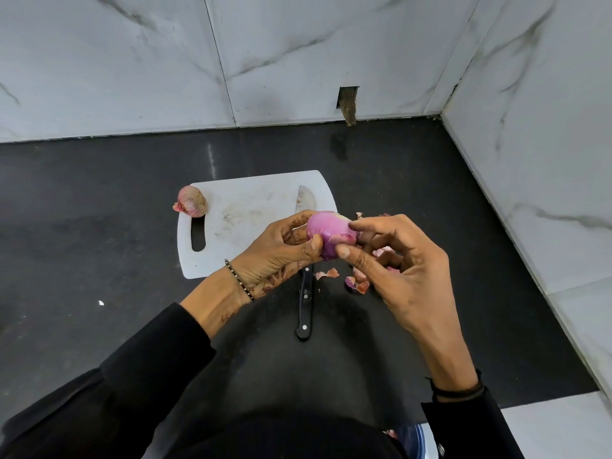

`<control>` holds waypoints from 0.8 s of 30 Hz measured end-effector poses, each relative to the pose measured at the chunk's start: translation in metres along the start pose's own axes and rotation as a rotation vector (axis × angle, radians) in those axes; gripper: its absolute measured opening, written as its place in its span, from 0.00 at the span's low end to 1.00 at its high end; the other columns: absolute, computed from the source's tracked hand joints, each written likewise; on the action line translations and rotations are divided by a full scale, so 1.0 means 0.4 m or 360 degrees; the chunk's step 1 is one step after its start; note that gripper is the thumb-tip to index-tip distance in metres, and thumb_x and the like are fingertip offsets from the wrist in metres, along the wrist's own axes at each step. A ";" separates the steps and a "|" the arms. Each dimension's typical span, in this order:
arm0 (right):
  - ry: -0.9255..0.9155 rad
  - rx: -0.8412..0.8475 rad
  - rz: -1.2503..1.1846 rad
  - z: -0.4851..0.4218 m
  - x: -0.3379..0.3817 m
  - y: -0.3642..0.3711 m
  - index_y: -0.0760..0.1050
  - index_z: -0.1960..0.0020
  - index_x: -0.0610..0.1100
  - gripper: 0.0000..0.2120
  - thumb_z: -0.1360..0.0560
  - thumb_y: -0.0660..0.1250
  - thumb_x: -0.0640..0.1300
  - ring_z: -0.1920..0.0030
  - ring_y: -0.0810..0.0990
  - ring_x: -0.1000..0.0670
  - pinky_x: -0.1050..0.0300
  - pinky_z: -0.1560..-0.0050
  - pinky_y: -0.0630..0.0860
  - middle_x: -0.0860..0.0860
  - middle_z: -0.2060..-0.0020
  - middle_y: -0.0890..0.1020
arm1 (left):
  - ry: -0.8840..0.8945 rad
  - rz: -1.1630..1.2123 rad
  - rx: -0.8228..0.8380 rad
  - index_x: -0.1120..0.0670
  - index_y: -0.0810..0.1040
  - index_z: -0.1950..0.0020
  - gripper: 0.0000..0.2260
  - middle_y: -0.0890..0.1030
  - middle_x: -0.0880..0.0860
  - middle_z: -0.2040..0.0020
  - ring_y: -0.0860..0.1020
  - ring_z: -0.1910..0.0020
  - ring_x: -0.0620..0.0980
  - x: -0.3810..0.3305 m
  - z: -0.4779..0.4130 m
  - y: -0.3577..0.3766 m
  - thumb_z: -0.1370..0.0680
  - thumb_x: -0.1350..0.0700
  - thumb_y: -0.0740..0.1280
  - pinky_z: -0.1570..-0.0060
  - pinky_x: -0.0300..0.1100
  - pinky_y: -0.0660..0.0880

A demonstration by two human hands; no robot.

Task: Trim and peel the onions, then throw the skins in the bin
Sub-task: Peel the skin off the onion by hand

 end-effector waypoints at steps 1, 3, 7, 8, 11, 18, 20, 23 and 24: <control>-0.0033 -0.0001 0.0023 -0.002 0.006 -0.004 0.84 0.46 0.44 0.11 0.27 0.77 0.43 0.54 0.82 0.48 0.56 0.59 0.79 0.53 0.54 0.83 | 0.0000 0.0011 -0.0011 0.57 0.78 0.40 0.37 0.83 0.58 0.45 0.82 0.46 0.54 0.001 -0.002 -0.003 0.44 0.47 0.84 0.49 0.42 0.80; -0.0068 -0.0002 0.0070 -0.005 0.011 -0.011 0.85 0.47 0.43 0.07 0.25 0.75 0.41 0.53 0.83 0.48 0.52 0.59 0.79 0.52 0.53 0.84 | -0.0003 -0.0011 -0.0030 0.57 0.78 0.40 0.37 0.83 0.59 0.45 0.82 0.45 0.55 0.003 -0.004 -0.006 0.45 0.47 0.84 0.49 0.42 0.80; -0.0112 0.0069 0.0299 -0.012 0.012 -0.003 0.84 0.49 0.44 0.03 0.22 0.73 0.40 0.53 0.82 0.50 0.58 0.57 0.77 0.54 0.54 0.82 | -0.0040 -0.0018 -0.0123 0.56 0.79 0.42 0.38 0.84 0.58 0.47 0.83 0.47 0.55 0.014 -0.007 -0.017 0.49 0.46 0.85 0.51 0.43 0.81; -0.0115 0.0092 0.0376 -0.013 0.010 0.004 0.83 0.49 0.44 0.02 0.22 0.72 0.40 0.53 0.81 0.51 0.63 0.57 0.75 0.55 0.55 0.81 | -0.0058 -0.0014 -0.0163 0.57 0.79 0.42 0.40 0.84 0.60 0.46 0.83 0.46 0.57 0.019 -0.008 -0.020 0.49 0.45 0.85 0.49 0.45 0.81; -0.0076 0.0130 0.0467 -0.012 -0.007 0.023 0.78 0.48 0.44 0.02 0.20 0.68 0.41 0.53 0.78 0.54 0.68 0.57 0.73 0.57 0.54 0.78 | -0.0103 0.0079 -0.0235 0.62 0.77 0.40 0.42 0.83 0.62 0.45 0.82 0.46 0.59 0.029 -0.011 -0.024 0.49 0.46 0.85 0.50 0.46 0.82; 0.0279 0.0014 0.0059 0.001 -0.064 0.011 0.74 0.48 0.52 0.03 0.16 0.62 0.46 0.67 0.79 0.42 0.51 0.67 0.79 0.49 0.57 0.79 | -0.0158 0.0329 -0.0279 0.66 0.79 0.43 0.41 0.82 0.64 0.43 0.81 0.44 0.60 0.037 -0.006 -0.039 0.50 0.49 0.86 0.49 0.46 0.81; 0.0378 -0.0083 -0.0005 0.001 -0.080 -0.002 0.74 0.47 0.51 0.03 0.16 0.62 0.46 0.68 0.79 0.40 0.61 0.72 0.74 0.45 0.54 0.81 | -0.0187 0.0380 -0.0246 0.64 0.84 0.49 0.34 0.84 0.62 0.47 0.82 0.45 0.60 0.037 -0.003 -0.035 0.50 0.50 0.86 0.50 0.46 0.81; 0.0463 -0.0186 -0.0013 0.002 -0.097 -0.020 0.75 0.46 0.47 0.05 0.17 0.64 0.47 0.70 0.78 0.49 0.62 0.70 0.75 0.48 0.55 0.83 | -0.0209 0.0441 -0.0256 0.61 0.86 0.53 0.30 0.84 0.62 0.48 0.82 0.45 0.62 0.040 -0.003 -0.035 0.50 0.51 0.86 0.50 0.48 0.81; 0.0470 -0.0215 -0.0004 0.002 -0.100 -0.025 0.76 0.46 0.46 0.05 0.17 0.65 0.47 0.69 0.79 0.52 0.61 0.68 0.77 0.50 0.56 0.83 | -0.0220 0.0477 -0.0267 0.62 0.86 0.51 0.31 0.83 0.64 0.46 0.81 0.43 0.64 0.043 -0.003 -0.034 0.50 0.52 0.86 0.49 0.49 0.81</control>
Point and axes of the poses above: each hand's wrist, its own z-axis away from the middle knuckle, its own y-axis out of the palm, x = y × z, the point moved 9 cm from there along -z, towards the middle knuckle
